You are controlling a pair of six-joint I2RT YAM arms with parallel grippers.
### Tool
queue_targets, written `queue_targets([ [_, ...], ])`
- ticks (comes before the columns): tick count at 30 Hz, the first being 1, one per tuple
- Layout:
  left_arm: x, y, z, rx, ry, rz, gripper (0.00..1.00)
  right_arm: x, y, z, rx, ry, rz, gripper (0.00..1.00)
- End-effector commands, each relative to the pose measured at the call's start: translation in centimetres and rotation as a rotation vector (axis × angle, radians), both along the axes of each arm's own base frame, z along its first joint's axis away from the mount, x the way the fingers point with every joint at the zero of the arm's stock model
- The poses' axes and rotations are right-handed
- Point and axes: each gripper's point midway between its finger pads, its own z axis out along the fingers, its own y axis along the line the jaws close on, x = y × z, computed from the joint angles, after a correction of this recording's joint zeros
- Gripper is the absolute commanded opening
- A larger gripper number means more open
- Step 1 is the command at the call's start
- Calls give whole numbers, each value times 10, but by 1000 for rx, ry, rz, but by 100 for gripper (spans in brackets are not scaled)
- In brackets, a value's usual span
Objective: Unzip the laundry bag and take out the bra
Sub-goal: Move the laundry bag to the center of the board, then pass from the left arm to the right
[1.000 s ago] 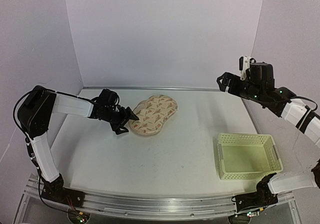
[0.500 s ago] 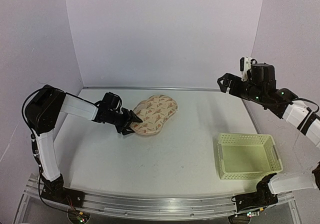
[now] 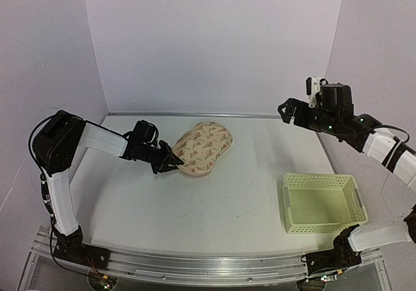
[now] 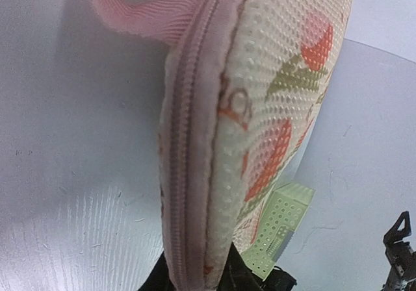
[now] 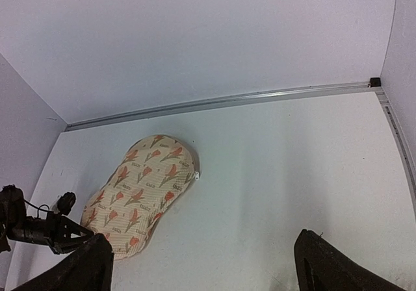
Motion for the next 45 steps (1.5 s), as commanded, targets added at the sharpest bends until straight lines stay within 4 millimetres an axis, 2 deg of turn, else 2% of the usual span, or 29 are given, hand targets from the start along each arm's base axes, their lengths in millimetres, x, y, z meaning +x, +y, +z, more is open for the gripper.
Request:
queue_targets([
  [1, -4, -9, 13, -50, -55, -70, 14, 3, 21, 2, 7, -21, 101, 98],
  [7, -15, -13, 19, -76, -83, -150, 0, 0, 53, -19, -6, 24, 287, 98],
  [12, -29, -13, 18, -58, -102, -255, 0, 4, 70, -42, -48, 88, 360, 98],
  [16, -47, -5, 12, -7, -89, -336, 0, 8, 80, -76, -96, 204, 396, 98],
  [22, -71, 4, 15, 29, -88, -447, 0, 11, 96, -127, -172, 379, 445, 98],
  [28, -95, 10, 21, 21, -79, -574, 0, 25, 107, -158, -192, 465, 465, 98],
  [31, -103, 13, 18, 35, -66, -609, 0, 34, 112, -173, -213, 506, 467, 96],
  [35, -107, 17, 14, 57, -60, -631, 0, 43, 118, -200, -230, 562, 477, 94],
  [40, -106, 18, 13, 81, -65, -645, 0, 42, 126, -227, -229, 617, 522, 92],
  [45, -104, 19, 10, 100, -65, -659, 0, 34, 138, -231, -185, 636, 605, 87],
])
